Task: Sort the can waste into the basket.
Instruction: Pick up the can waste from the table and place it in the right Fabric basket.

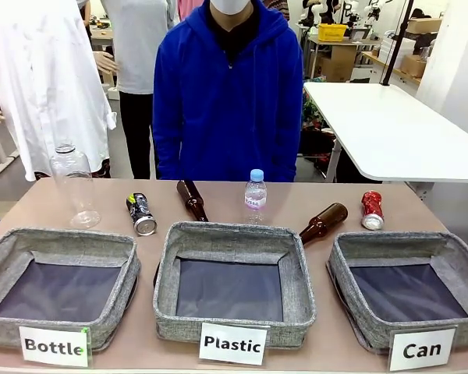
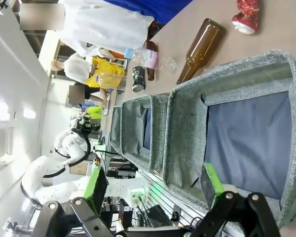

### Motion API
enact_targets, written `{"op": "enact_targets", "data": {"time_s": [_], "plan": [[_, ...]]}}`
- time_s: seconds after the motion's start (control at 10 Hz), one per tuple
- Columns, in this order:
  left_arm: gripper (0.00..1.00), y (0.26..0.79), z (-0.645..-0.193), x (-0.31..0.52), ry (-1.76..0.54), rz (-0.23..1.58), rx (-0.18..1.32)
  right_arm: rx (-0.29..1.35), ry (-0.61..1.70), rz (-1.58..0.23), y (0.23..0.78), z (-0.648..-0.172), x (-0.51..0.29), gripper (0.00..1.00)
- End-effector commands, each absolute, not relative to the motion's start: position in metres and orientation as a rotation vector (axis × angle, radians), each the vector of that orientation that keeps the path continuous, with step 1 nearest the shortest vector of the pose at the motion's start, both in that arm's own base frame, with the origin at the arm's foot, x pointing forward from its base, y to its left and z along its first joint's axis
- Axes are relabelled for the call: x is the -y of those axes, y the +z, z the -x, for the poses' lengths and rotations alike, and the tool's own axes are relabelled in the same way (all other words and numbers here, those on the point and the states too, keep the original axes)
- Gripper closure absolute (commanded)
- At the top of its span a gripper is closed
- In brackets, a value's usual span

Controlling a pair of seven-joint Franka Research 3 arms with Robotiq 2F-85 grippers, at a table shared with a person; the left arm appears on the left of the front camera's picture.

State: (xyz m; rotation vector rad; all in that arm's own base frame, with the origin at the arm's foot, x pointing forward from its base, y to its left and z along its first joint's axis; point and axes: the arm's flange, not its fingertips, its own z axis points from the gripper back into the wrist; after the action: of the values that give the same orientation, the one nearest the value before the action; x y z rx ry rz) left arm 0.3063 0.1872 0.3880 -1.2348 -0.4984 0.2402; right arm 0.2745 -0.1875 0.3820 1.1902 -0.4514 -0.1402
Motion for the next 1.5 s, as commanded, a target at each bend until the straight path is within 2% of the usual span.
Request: {"op": "enact_targets", "data": {"time_s": [0.0, 0.3, 0.4, 0.5, 0.6, 0.7, 0.8, 0.9, 1.1, 1.2, 1.4], "plan": [[0.0, 0.444, -0.288, -0.114, 0.058, 1.007, 0.509, 0.484, -0.12, -1.204, 0.382, -0.277, 0.19, 0.0], [0.0, 0.469, -0.301, 0.002, -0.195, 0.665, 0.417, 0.484, -0.12, -1.204, 0.382, -0.277, 0.19, 0.0], [0.0, 0.465, -0.303, 0.049, -0.247, 0.534, 0.429, 0.484, -0.12, -1.204, 0.382, -0.277, 0.19, 0.0], [0.0, 0.465, -0.301, 0.073, -0.189, 0.431, 0.505, 0.484, -0.12, -1.204, 0.382, -0.277, 0.19, 0.0], [0.0, 0.509, -0.333, -0.002, -0.222, 0.66, 0.43, 0.484, -0.12, -1.204, 0.382, -0.277, 0.19, 0.0], [0.0, 0.511, -0.339, 0.046, -0.255, 0.541, 0.445, 0.484, -0.12, -1.204, 0.382, -0.277, 0.19, 0.0], [0.0, 0.505, -0.3, 0.056, -0.418, 0.331, 0.547, 0.484, -0.12, -1.204, 0.382, -0.277, 0.19, 0.0], [0.0, 0.5, -0.332, 0.075, -0.372, 0.229, 0.499, 0.484, -0.12, -1.204, 0.382, -0.277, 0.19, 0.0], [0.0, 0.485, -0.382, 0.104, -0.274, 0.238, 0.507, 0.484, -0.12, -1.204, 0.382, -0.277, 0.19, 0.0], [0.0, 0.484, -0.41, 0.119, -0.306, 0.231, 0.455, 0.484, -0.12, -1.204, 0.382, -0.277, 0.19, 0.0], [0.0, 0.49, -0.408, 0.107, -0.325, 0.309, 0.43, 0.484, -0.12, -1.204, 0.382, -0.277, 0.19, 0.0]]}}
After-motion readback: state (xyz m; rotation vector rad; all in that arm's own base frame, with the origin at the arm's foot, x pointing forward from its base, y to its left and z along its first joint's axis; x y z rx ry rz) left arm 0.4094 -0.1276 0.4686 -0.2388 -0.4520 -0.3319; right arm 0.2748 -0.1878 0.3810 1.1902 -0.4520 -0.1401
